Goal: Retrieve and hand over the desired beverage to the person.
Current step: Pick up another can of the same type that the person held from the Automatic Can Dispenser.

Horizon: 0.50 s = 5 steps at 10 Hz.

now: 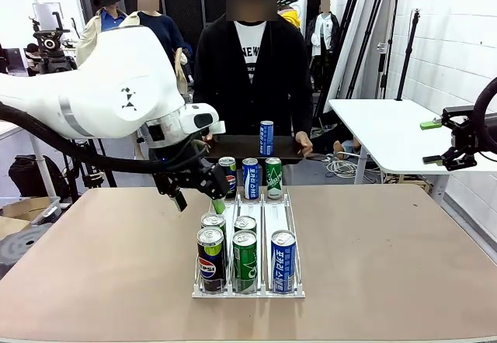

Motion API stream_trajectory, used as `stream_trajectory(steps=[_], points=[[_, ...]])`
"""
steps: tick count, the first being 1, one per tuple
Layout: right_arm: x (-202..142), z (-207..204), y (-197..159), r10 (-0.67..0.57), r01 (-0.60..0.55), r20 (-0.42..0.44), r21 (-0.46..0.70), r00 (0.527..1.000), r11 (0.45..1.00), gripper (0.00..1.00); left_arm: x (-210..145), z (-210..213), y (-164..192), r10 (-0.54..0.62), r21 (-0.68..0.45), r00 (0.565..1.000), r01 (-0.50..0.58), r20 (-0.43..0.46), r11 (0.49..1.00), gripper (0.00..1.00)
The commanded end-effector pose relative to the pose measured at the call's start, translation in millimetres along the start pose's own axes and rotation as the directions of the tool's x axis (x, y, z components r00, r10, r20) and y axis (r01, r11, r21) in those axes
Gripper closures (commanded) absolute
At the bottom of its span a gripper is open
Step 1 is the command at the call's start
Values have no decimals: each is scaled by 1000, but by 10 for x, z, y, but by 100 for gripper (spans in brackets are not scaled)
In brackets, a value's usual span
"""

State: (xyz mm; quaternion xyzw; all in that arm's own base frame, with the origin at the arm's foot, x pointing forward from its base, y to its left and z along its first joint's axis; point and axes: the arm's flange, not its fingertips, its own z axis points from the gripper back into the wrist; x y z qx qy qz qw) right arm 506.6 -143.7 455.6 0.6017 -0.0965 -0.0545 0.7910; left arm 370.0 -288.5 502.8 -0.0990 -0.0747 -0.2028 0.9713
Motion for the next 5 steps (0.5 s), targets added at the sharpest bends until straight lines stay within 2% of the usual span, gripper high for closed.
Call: stream_trajectory(steps=[1, 5], points=[[2, -9, -3, 8, -8, 3, -10, 1000, 1000, 0, 125, -84, -57, 48, 40, 999, -47, -13, 998, 0], [2, -9, -3, 8, -8, 3, -10, 1000, 1000, 0, 193, -339, -43, 72, 72, 996, -68, -54, 995, 0]])
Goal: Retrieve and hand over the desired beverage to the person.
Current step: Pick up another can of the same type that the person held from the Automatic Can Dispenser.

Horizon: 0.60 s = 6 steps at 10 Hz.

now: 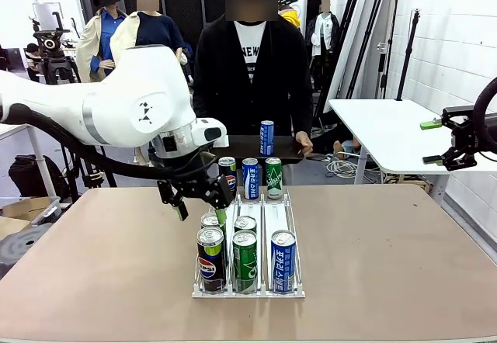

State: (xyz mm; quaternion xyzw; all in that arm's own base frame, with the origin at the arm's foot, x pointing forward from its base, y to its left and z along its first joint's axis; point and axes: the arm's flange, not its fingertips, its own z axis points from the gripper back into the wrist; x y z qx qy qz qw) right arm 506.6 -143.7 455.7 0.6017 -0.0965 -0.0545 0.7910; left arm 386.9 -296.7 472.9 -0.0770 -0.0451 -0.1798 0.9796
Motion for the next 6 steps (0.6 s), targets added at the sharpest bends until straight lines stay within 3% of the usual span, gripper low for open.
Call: stream_trajectory(steps=[1, 6], points=[[2, -10, -3, 8, -8, 3, -10, 1000, 1000, 0, 80, -58, -90, 26, 44, 1000, -26, 7, 999, 0], [2, -10, -3, 8, -8, 3, -10, 1000, 1000, 0, 132, -226, -119, 45, 65, 999, -43, -31, 997, 0]])
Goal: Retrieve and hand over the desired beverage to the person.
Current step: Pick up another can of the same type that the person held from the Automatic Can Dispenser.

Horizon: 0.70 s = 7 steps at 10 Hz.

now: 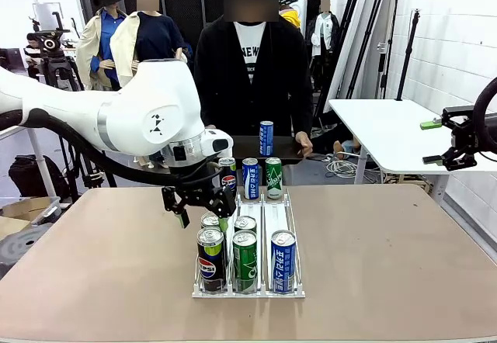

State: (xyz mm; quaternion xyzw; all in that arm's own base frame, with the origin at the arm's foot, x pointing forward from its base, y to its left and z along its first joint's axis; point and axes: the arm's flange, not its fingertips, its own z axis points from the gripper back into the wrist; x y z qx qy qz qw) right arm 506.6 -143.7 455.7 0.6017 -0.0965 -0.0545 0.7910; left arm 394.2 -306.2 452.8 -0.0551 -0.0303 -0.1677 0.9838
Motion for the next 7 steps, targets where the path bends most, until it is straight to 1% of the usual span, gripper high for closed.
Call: stream_trajectory(steps=[1, 7], points=[[2, -9, -3, 8, -8, 3, -10, 1000, 1000, 0, 62, -27, -101, 19, 26, 1000, -19, -1, 999, 0], [2, -9, -3, 8, -8, 3, -10, 1000, 1000, 0, 91, -155, -50, 50, 27, 998, -50, -29, 998, 0]])
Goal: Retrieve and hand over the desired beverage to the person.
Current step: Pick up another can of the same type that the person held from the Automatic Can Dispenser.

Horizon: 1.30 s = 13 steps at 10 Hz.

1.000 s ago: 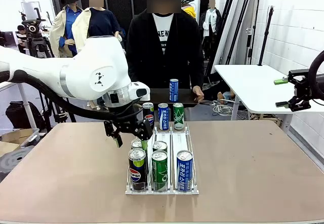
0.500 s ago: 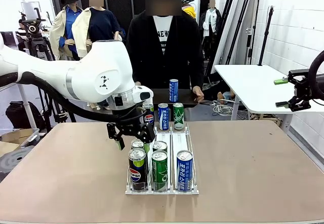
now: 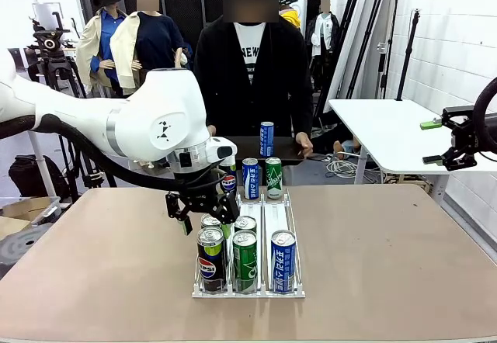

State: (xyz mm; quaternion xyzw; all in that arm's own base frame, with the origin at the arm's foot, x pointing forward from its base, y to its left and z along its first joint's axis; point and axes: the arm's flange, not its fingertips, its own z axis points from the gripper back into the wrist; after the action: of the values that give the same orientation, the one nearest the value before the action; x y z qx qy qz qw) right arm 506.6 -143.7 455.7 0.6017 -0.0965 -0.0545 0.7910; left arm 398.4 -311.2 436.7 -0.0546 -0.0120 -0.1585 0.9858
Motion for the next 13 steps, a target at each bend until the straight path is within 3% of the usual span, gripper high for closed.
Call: stream_trajectory(steps=[1, 9, 13], points=[[2, -10, -3, 8, -8, 3, -10, 1000, 1000, 0, 42, -23, 6, 35, 29, 999, -35, -2, 999, 0], [2, -10, -3, 8, -8, 3, -10, 1000, 1000, 0, 38, -319, 133, -12, 21, 997, 13, -70, 1000, 0], [2, -10, -3, 8, -8, 3, -10, 1000, 1000, 0, 27, -284, 82, 11, 1, 998, -11, -63, 1000, 0]])
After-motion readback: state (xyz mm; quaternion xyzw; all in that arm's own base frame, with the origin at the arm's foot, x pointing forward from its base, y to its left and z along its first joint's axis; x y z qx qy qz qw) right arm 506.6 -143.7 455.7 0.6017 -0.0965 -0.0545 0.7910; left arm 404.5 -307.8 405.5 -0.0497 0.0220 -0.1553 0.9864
